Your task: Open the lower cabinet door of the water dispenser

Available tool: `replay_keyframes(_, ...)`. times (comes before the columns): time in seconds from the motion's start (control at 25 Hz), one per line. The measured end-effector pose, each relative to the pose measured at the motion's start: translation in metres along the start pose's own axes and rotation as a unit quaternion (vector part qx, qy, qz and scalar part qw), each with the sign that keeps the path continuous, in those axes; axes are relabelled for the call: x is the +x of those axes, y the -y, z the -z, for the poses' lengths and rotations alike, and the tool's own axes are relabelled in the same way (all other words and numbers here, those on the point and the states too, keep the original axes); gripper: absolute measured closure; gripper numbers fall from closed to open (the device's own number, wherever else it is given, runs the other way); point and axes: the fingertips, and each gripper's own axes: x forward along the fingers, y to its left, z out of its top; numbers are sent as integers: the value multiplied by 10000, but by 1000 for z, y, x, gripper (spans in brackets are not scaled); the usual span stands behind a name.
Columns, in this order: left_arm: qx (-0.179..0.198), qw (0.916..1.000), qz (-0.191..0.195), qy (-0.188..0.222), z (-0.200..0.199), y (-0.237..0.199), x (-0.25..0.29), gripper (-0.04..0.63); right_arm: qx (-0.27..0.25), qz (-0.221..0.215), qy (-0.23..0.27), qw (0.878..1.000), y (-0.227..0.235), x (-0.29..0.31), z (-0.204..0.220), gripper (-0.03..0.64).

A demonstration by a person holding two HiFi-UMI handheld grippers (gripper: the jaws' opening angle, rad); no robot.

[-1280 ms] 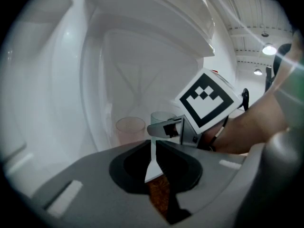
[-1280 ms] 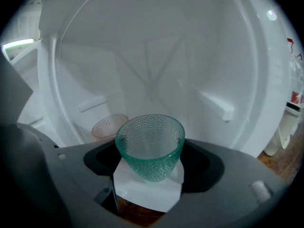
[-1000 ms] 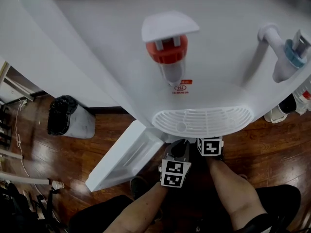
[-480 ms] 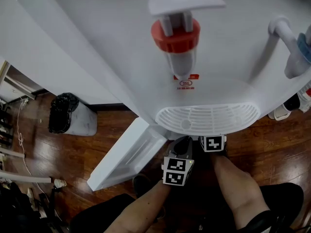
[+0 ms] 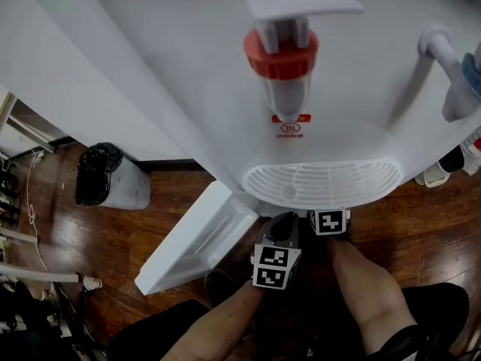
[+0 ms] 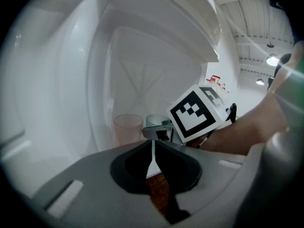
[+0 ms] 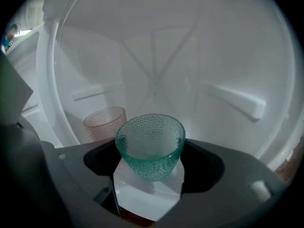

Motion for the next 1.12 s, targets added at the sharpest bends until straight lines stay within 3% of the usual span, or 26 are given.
replay_keyframes(0.44, 66, 10000, -32, 46, -2, 0, -2, 595, -48, -83, -414, 9991, -1, 2, 20, 238)
replay_keyframes(0.56, 58, 10000, -52, 27, 0, -1, -3, 595, 34, -19, -489, 9988, 1, 4, 23, 266)
replay_keyframes(0.88, 52, 10000, -3, 15, 1, 2, -5, 595, -243, 182, 250, 9992, 11, 9, -8, 270)
replay_keyframes(1.12, 43, 10000, 1, 27, 1, 1, -7, 595, -32, 11, -414, 9991, 5, 7, 22, 270)
